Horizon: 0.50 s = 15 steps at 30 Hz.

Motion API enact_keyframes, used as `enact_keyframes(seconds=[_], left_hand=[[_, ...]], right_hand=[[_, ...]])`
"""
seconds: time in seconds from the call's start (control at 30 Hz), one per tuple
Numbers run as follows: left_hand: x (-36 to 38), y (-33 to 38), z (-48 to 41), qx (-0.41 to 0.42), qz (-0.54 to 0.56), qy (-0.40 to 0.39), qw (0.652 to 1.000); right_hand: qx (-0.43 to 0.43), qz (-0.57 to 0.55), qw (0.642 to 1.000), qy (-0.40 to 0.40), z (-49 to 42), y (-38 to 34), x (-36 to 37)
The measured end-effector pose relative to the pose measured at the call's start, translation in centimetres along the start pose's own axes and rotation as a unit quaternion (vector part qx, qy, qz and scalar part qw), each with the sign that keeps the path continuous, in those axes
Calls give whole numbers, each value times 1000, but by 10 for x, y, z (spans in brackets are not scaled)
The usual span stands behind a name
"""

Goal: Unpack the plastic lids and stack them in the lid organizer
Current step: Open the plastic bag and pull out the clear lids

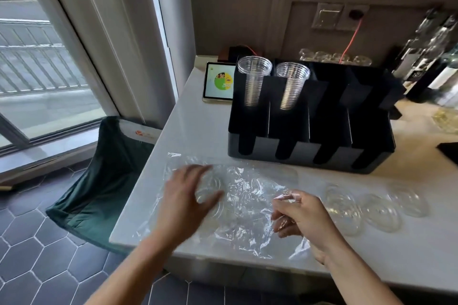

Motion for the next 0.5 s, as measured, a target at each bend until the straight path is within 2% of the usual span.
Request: enact_keyframes(seconds=[0.03,0.1,0.17,0.2,0.27,0.33,0.37,0.43,0.5], left_hand=[[22,24,5,48,-18,-72,996],[65,47,14,83,-119,-201,969],[87,50,16,107,-185,-233,949],[89,50,15,117,-178,-218,952],[79,48,12,113,-96,-156,977],[54,34,6,47,14,-79,996],[40,19,3,-16,82,-42,996],[23,-3,1,-120,194,-4,974],[19,3,1,-109,207,-19,972]], right_hand=[[0,-11,1000,4,-1,-2,0],[-1,-25,999,30,-3,-4,-5],[-13,-14,998,59,-5,-5,-11],[-21,-7,997,68,-6,-5,-13],[-37,11,996,81,-8,-3,-19],[-59,72,990,110,-9,1,-33],[-60,111,984,128,-10,5,-43],[-33,137,980,140,-10,19,-60],[-2,104,989,103,-12,29,-61]])
Point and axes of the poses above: each hand's wrist, its own z-axis away from the middle knuckle, its own x-axis out of the palm, y = z × x, the point moved 9 cm from there along -z, towards the middle knuckle, and after that the axes turned 5 degrees about -z, right-handed, at the moved point
